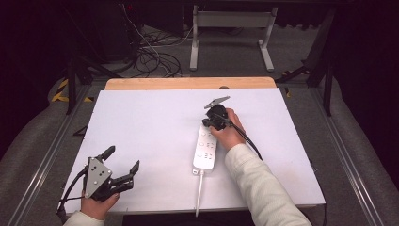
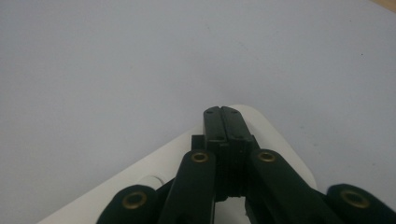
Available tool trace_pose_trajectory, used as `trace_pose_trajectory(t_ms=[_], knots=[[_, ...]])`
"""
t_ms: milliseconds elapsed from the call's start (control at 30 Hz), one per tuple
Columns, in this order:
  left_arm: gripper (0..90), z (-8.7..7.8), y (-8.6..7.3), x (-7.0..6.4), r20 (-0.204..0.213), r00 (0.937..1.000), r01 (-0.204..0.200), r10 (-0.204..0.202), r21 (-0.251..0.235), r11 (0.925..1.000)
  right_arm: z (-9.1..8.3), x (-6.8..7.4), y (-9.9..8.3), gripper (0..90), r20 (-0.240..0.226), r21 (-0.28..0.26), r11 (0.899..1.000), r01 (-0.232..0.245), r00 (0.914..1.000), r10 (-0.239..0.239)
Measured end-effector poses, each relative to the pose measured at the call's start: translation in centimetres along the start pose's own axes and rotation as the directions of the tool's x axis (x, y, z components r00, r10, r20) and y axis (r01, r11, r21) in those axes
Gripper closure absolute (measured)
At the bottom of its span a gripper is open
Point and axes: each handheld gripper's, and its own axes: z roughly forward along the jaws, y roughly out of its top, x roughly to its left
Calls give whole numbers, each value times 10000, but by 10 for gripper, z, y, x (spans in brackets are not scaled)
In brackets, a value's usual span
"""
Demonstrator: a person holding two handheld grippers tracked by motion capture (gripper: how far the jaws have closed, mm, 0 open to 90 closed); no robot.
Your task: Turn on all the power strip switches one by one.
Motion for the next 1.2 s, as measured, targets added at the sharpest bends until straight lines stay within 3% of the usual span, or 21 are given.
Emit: trace_pose_trajectory(t_ms=[100,200,333,467,567,700,933,1200], knots=[[135,0,0,0,17,10000,-15,15,20,10000,0,0,3,900,-2,165,9999,-9,10000,9],[135,0,0,0,17,10000,48,-48,8,10000,-6,2,7,900,144,190,9995,266,9995,-269],[135,1,0,2,20,10000,40,-40,34,10000,-23,4,11,900,-72,-763,9969,199,9998,-206],[135,2,0,2,29,10000,44,-45,61,10000,-41,5,12,714,-386,-1323,9911,115,9991,-167],[135,1,-1,1,-1,10000,44,-44,70,10000,-55,8,11,555,-283,-1737,9843,306,9989,-361],[135,1,0,1,-31,10000,53,-53,64,10000,-73,12,8,425,-423,-2214,9745,354,9981,-458],[135,2,0,1,-35,10000,45,-44,100,9999,-101,24,-9,380,-540,-2705,9604,664,9950,-840],[135,1,0,0,-9,10000,72,-72,137,9999,-129,28,-37,317,-708,-3434,9375,566,9938,-859]])
